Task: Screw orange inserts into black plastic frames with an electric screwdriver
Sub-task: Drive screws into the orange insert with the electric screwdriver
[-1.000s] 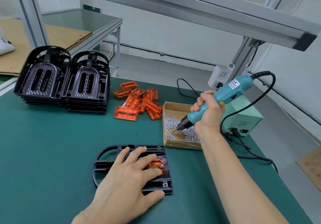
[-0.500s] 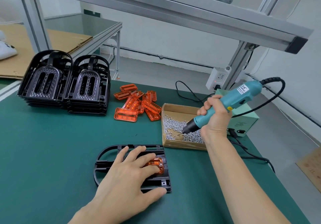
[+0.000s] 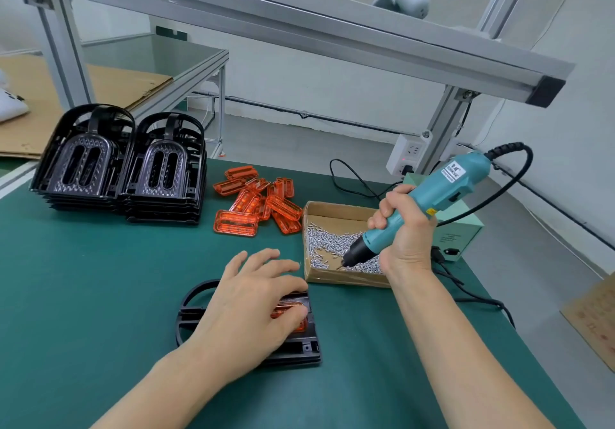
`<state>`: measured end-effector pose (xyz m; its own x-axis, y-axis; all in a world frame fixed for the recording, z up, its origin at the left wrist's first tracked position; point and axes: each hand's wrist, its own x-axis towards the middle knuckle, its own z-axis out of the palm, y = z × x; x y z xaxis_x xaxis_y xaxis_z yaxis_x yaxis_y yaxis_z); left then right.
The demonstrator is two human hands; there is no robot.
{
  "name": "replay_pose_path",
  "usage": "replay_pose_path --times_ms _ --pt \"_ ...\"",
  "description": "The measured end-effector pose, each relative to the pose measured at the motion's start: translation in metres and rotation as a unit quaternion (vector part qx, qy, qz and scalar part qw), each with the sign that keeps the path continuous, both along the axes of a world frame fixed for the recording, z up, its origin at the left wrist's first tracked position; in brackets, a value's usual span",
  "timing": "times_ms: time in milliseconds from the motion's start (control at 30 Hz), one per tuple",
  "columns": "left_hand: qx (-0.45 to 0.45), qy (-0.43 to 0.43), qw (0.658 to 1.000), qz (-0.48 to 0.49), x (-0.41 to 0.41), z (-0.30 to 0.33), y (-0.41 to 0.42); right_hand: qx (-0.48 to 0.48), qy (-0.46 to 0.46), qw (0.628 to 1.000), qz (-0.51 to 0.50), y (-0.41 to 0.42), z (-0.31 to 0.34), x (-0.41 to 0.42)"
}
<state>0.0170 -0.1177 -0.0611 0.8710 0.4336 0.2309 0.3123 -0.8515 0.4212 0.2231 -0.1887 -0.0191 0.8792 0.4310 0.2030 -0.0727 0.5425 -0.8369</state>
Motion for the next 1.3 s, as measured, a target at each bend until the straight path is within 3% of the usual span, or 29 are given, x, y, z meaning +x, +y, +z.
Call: replay_pose_path --times_ms 300,467,700,1300 --pt "-0.051 -0.043 0.997 0.05 -0.031 -0.014 0.013 0.028 0.046 0.999 0.008 -0.007 0.022 -0.004" --pt "-0.083 -0.034 0.993 0.071 -0.047 -0.013 0.015 0.073 0.061 0.993 0.069 -0.003 0.023 -0.03" --pt "-0.091 -0.015 0.992 0.085 -0.052 -0.022 0.008 0.064 0.071 0.985 0.146 0.001 0.018 -0.064" --pt "-0.043 0.026 0.994 0.094 -0.05 -0.026 0.006 0.005 -0.063 0.978 0.198 0.02 -0.002 -0.109"
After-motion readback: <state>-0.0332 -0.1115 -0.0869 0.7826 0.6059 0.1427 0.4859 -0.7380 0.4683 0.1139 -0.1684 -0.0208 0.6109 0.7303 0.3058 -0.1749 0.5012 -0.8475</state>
